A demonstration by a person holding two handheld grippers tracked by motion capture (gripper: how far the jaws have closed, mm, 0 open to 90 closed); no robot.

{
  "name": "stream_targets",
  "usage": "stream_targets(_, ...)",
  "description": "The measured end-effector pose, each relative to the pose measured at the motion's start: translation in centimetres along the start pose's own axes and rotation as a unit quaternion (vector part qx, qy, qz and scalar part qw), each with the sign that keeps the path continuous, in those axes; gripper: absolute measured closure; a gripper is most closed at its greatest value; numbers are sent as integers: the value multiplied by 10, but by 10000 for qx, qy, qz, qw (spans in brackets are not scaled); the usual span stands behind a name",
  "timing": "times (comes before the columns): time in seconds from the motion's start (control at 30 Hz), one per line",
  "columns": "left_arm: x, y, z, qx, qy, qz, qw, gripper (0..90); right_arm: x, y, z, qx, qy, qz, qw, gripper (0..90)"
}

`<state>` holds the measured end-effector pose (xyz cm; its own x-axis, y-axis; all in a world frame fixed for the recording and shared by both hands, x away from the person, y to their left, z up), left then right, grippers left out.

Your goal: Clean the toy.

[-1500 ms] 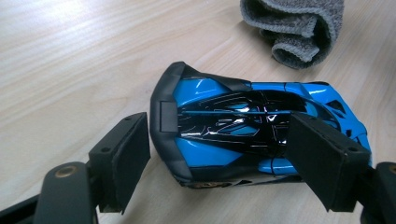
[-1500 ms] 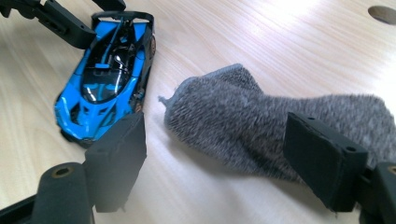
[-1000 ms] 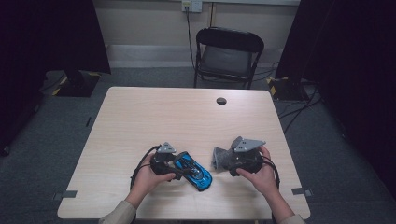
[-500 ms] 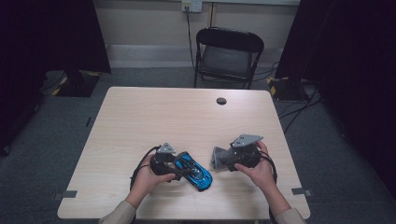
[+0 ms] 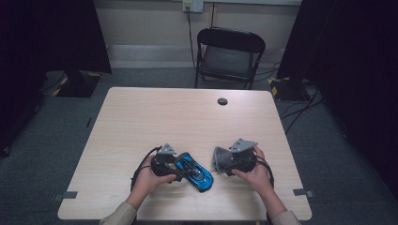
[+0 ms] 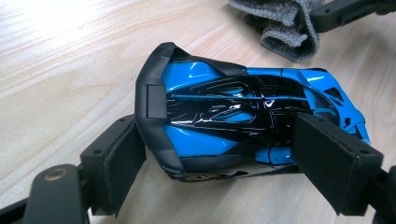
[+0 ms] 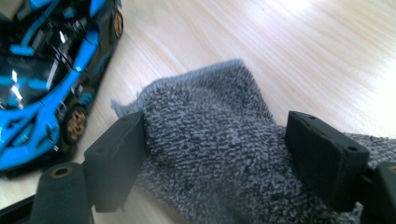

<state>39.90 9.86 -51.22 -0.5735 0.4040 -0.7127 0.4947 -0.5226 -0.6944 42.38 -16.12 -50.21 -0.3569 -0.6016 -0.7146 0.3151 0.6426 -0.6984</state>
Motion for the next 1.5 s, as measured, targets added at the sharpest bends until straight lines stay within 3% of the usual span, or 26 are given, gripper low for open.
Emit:
stream_targets(0.07, 0, 0, 0, 3, 5, -5, 10000, 177, 1, 2, 0, 49, -93, -111, 9999, 201)
stream_targets(0.2, 0, 0, 0, 7, -5, -2, 10000, 177, 5, 5, 0, 139, -41, -170, 9998, 228)
stream_targets(0.37, 0, 0, 0, 5, -25, 20, 10000, 180, 6, 5, 2, 490, 2, -201, 9986, 457)
stream_targets(0.4, 1, 0, 0, 11, -50, 20, 10000, 179, 7, 4, 3, 546, 21, -183, 9983, 468)
stream_targets(0.47, 1, 1, -1, 24, -59, 18, 10000, 177, 8, 4, 3, 639, 141, -101, 9978, 561)
stream_targets(0.53, 1, 1, -1, 30, -83, 12, 10000, 175, 8, 3, 5, 665, 392, 36, 9970, 570)
stream_targets(0.57, 1, 1, -1, 37, -91, 11, 10000, 173, 7, 4, 7, 669, 652, 219, 9954, 541)
stream_targets(0.6, 1, 1, -1, 43, -94, 9, 9999, 173, 7, 4, 7, 669, 652, 219, 9954, 541)
stream_targets(0.63, 1, 1, -1, 38, -94, 7, 9999, 173, 6, 5, 8, 619, 826, 334, 9941, 505)
stream_targets(0.67, 1, 1, -1, 35, -87, 3, 10000, 173, 5, 5, 9, 581, 974, 425, 9926, 464)
stream_targets(0.7, 1, 1, -1, 32, -81, 4, 10000, 176, 1, 5, 10, 493, 996, 530, 9924, 366)
stream_targets(0.73, 0, 1, -1, 27, -61, 3, 10000, 176, 1, 5, 10, 493, 996, 530, 9924, 366)
stream_targets(0.87, 1, 0, -2, 52, -92, -1, 9999, 181, -3, 1, 11, 423, 475, 346, 9974, 280)
stream_targets(1.03, 1, 0, -2, 40, -67, -3, 10000, 187, -5, -20, 18, 415, 168, 346, 9984, 250)
stream_targets(1.1, 1, 0, -3, 42, -106, -2, 9999, 186, -4, -23, 19, 440, 181, 321, 9984, 250)
stream_targets(1.23, 1, 0, -2, 41, -100, -4, 9999, 188, 1, -34, 36, 446, 565, 376, 9967, 256)
stream_targets(1.27, 1, 0, -2, 41, -95, -2, 9999, 188, 1, -34, 36, 446, 565, 376, 9967, 256)
stream_targets(1.3, 1, 0, -2, 44, -107, -1, 9999, 189, 5, -31, 40, 419, 710, 248, 9963, 253)
stream_targets(1.5, 2, 1, -3, 86, -179, -5, 9998, 186, 13, -27, 37, 246, 852, 208, 9958, 238)
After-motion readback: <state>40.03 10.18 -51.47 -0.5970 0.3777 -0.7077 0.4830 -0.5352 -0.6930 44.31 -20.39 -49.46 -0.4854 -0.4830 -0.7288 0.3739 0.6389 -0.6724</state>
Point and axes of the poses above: each handheld gripper's, and its own axes: y roughly forward along the jaws, x roughly out of its underside, z roughly to its right, the point moved 4 cm from there along y, roughly forward along the jaws, and after that the axes turned 12 degrees about -x, right-handed, at the moved point
